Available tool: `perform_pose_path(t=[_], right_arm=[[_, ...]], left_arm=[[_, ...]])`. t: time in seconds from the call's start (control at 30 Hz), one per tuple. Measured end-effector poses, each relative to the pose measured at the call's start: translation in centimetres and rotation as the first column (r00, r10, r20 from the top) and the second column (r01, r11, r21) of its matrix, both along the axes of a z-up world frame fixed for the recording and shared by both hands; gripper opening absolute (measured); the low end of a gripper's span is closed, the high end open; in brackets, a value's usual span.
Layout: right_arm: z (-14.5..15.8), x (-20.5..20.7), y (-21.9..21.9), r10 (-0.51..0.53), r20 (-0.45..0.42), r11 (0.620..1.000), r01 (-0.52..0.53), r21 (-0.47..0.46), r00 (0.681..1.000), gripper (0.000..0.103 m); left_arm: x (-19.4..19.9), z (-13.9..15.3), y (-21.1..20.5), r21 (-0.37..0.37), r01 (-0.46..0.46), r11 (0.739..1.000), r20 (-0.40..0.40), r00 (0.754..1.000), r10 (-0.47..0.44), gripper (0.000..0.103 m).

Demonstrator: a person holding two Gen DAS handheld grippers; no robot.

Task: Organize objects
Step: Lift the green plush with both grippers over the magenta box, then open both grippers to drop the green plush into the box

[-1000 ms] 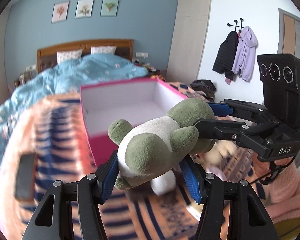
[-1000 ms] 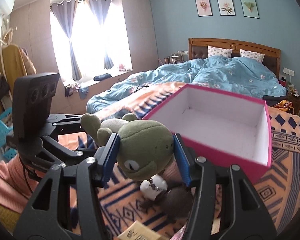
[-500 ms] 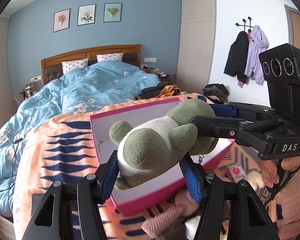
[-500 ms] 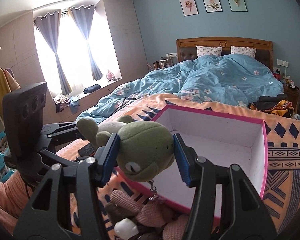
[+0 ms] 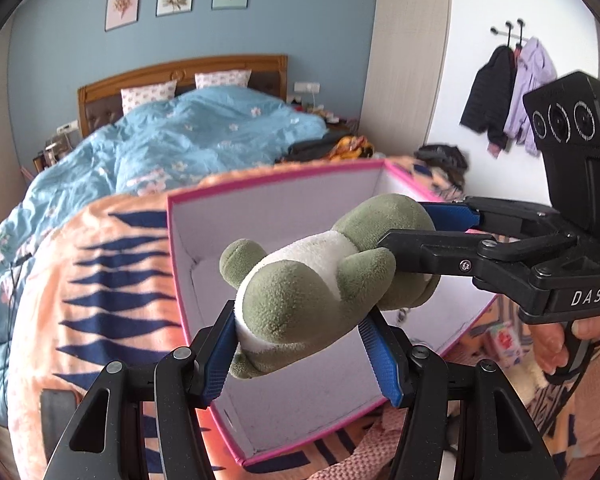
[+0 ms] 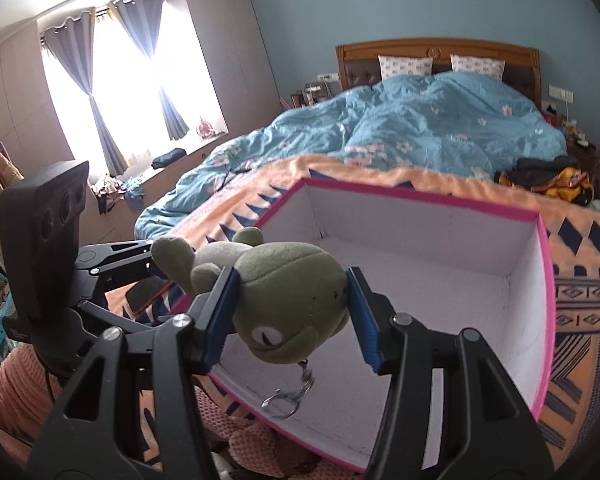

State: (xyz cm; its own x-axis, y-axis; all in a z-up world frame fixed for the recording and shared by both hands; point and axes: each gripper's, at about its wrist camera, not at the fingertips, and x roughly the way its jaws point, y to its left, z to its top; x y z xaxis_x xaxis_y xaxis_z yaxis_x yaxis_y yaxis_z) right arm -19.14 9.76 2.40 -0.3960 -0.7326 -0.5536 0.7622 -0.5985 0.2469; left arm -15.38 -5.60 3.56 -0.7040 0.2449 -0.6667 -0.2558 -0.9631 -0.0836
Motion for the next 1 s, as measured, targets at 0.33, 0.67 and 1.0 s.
perform_pose_path(t=[0.33, 0.67, 1.0], right_arm=[[-2.9, -0.6, -0.6, 0.004, 0.090, 0.996, -0.012, 0.087, 0.996, 0.057], [-4.6, -0.9, -0.9, -0.041, 0.122, 0.987, 0.021, 0.162, 0.992, 0.058], [-0.8, 3.2, 3.6, -0.072, 0.051, 0.997, 0.069, 0.042, 0.996, 0.060]], left_arm=[[0.1, -2.4, 1.5, -0.128, -0.002, 0.992, 0.045, 0.999, 0.007, 0.062], [1.4, -1.9, 1.3, -0.107, -0.022, 0.994, 0.015, 1.000, 0.024, 0.063], [5.0, -0.6, 0.8, -0.017, -0.014, 1.000, -0.080, 0.997, 0.012, 0.074]])
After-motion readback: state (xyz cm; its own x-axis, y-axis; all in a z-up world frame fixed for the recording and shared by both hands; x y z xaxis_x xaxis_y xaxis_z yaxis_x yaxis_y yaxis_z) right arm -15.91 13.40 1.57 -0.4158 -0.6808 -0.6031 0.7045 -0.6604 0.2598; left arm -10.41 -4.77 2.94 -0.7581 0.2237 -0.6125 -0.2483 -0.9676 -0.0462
